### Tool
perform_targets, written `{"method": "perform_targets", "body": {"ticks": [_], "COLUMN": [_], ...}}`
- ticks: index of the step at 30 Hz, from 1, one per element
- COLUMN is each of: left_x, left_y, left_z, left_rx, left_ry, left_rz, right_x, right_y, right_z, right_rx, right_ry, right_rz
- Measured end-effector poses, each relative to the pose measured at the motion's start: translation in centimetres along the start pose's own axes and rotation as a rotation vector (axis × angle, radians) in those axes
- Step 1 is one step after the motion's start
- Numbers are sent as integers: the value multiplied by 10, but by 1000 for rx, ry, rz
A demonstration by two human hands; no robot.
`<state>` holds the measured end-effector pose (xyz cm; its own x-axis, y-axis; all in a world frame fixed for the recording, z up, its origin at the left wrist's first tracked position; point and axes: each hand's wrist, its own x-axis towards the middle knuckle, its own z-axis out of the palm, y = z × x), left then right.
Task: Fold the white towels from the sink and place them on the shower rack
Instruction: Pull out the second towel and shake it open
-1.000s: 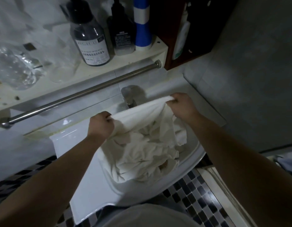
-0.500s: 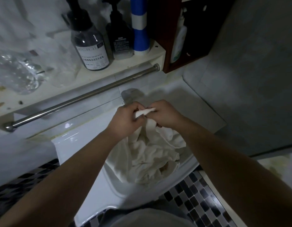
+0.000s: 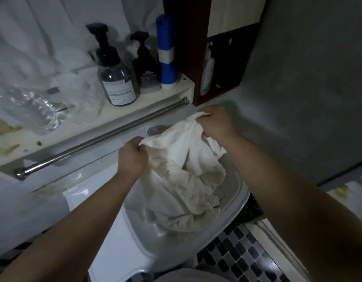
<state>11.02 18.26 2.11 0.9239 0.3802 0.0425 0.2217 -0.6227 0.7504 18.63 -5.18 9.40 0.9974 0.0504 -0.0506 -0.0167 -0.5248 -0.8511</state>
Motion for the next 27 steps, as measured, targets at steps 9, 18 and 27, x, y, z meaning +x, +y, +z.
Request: {"method": "perform_targets", "body": {"ticks": [9,18,27], "left_x": [1,-18,-10], "left_y": [84,72,55], "left_z": [-37,-91,-115], "left_rx": [-203,-154,-113], "left_ry": [-150,-172,37], "left_rz": [456,620,457], "right_x": [-59,-78,-92], "right_y": [-65,-86,-123], "right_z": [21,19,-27], "right_rx": [3,42,172], "right_ry": [-302,206,566], "right_rz": [-112,0,-10]}}
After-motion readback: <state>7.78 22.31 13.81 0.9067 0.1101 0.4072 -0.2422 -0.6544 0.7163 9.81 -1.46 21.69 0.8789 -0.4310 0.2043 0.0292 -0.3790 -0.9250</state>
